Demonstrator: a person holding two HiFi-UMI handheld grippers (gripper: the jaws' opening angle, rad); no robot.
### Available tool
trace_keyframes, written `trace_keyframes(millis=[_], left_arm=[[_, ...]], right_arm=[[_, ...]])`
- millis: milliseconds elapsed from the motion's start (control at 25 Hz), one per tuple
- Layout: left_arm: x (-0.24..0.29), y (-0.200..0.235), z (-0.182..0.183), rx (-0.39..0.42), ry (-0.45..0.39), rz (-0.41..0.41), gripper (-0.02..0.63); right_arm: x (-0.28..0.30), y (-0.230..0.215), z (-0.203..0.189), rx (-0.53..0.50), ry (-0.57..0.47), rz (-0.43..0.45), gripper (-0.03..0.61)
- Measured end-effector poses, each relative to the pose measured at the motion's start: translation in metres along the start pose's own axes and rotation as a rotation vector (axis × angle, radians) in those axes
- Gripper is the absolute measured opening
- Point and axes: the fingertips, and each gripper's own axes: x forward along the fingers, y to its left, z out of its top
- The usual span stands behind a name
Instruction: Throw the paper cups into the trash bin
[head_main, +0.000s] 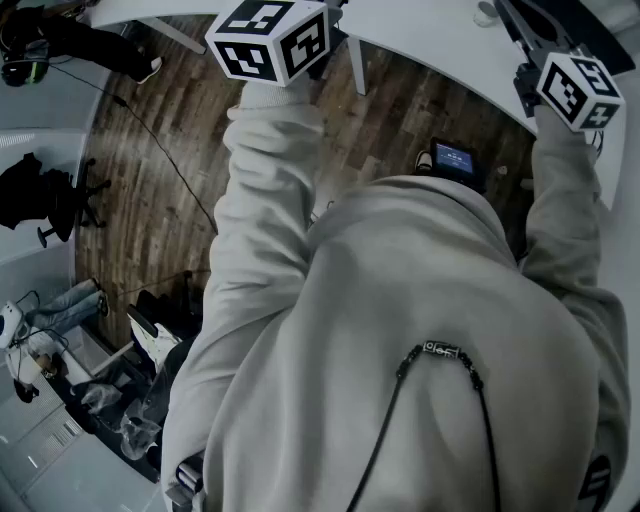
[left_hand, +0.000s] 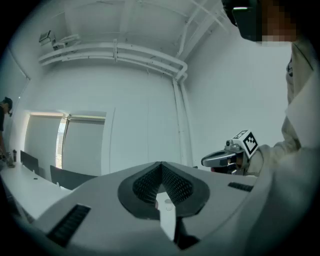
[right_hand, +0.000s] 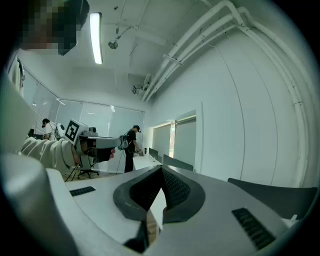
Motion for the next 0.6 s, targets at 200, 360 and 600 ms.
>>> trace_keyframes(millis=[200, 360, 600], left_arm=[[0.004, -0.004, -0.006, -0.008, -0.002, 0.009, 0.003], [0.005, -0.008, -0.006, -0.002, -0.001, 0.023, 0.003], [0.015, -0.015, 0.002, -0.001, -0.011, 0.009, 0.003]], right_arm=[[-0.002, -0.001, -0.005, -0.009, 0.014, 0.001, 0.018], [-0.003, -0.001, -0.005, -0.006, 0.012, 0.009, 0.018], [-0.006, -0.011, 0.001, 0.041, -0.012, 0.010, 0.018]])
